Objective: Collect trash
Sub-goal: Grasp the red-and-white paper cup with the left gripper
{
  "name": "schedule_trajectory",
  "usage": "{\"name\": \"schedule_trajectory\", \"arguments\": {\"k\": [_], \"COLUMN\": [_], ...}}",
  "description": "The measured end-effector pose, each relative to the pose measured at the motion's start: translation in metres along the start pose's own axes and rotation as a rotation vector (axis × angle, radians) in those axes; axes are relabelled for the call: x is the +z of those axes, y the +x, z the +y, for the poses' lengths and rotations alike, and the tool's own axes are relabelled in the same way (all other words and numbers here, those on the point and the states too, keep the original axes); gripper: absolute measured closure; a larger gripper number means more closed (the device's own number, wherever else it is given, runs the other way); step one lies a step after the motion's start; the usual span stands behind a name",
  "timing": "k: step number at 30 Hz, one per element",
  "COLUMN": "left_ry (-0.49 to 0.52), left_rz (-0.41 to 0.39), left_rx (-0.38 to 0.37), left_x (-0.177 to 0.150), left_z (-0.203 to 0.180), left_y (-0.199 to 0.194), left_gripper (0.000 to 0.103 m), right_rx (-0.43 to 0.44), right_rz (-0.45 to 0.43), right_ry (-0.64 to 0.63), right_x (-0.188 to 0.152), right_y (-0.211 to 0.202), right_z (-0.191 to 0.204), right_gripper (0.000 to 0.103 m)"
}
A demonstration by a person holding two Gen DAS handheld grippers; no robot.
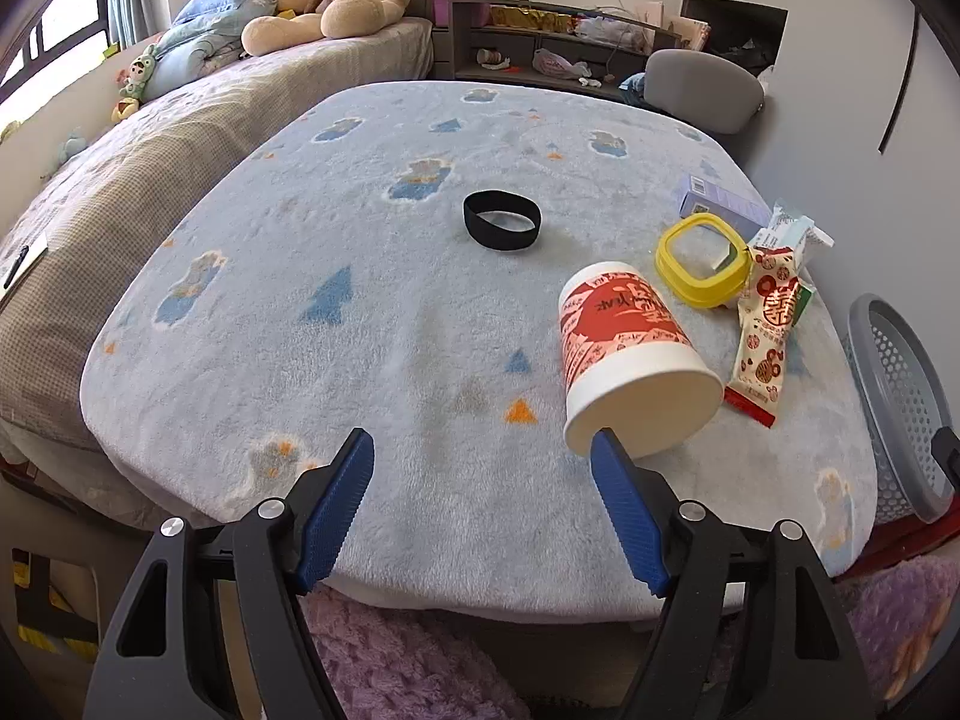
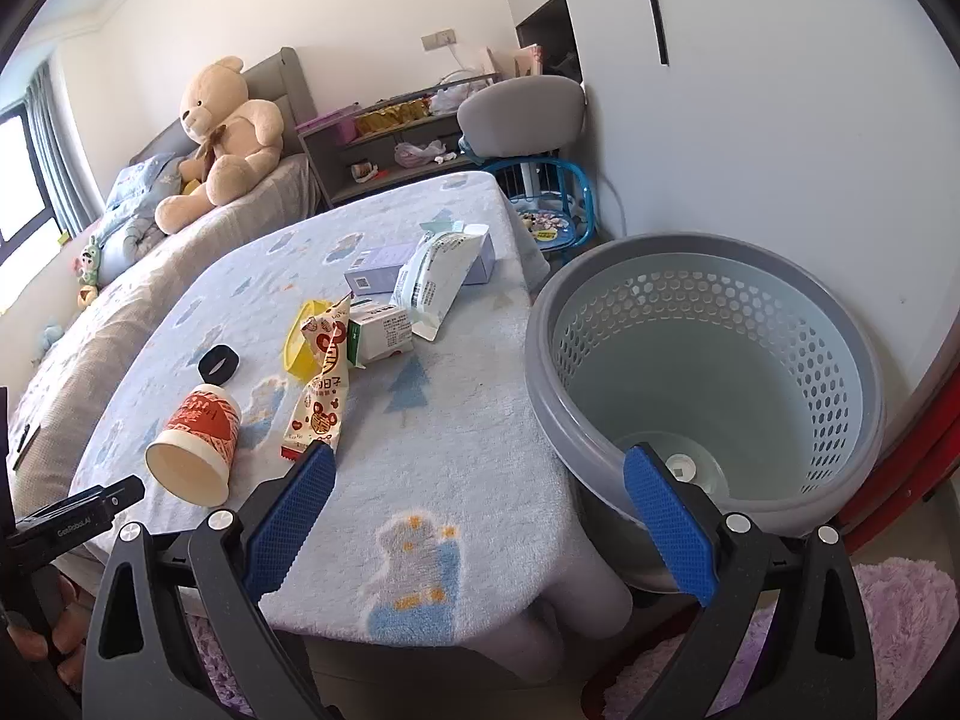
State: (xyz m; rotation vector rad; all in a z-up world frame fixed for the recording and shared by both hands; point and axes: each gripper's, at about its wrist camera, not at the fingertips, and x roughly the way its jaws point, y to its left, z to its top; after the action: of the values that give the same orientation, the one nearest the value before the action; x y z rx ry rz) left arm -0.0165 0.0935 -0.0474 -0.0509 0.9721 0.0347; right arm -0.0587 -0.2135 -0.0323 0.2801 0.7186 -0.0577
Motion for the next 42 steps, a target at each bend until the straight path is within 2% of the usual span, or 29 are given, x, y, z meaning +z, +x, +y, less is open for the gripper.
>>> {"name": "schedule_trajectory", "arguments": {"k": [5, 11, 15, 21, 28, 32, 37, 42], "left_ry": [-0.012, 0.034, 0.058, 0.057, 0.051, 0.038, 0.018, 0.035], "left_rz": [0.002, 0.016, 0.065, 0.171, 0.245, 0.285, 0.282, 0.233], "left_rx": [-0.091, -0.188, -0.199, -0.216, -0.207, -0.245, -0.3, -0.333], "left_x": [0.012, 0.044, 0.055, 0.066, 0.064, 0.06, 0.056, 0.05], "left_z": [-0.002, -0.031, -0.047, -0.052, -0.048, -0.047, -0.045, -0.041], "left_y": [-0.019, -0.02, -0.002, 0.032, 0.058, 0.07, 0.074, 0.066], "left_gripper": [0.031, 0.031, 0.031, 0.031, 0.031, 0.031, 0.032, 0.039], "right_rx": [0.002, 0.002, 0.0, -0.006, -0.007, -0.009, -0.009, 0.002], "right_rz": [-0.002, 0.001, 0.0, 0.013, 0.036, 0.052, 0.069, 0.083], "right_ry": [-0.015, -0.017, -0.01, -0.003, -0.017, -0.034, -0.043, -0.052], "right_x": [-0.002, -0.003, -0.004, -0.005, -0.006, -0.007, -0.007, -0.006], "right_y": [-0.002, -0.001, 0.0, 0.004, 0.014, 0.021, 0.028, 0.037], "right_z": [0.006, 0.007, 0.005, 0.0, 0.005, 0.011, 0.017, 0.025], "right_gripper": [0.008, 0.008, 0.008, 0.008, 0.008, 0.008, 0.008, 0.008]}}
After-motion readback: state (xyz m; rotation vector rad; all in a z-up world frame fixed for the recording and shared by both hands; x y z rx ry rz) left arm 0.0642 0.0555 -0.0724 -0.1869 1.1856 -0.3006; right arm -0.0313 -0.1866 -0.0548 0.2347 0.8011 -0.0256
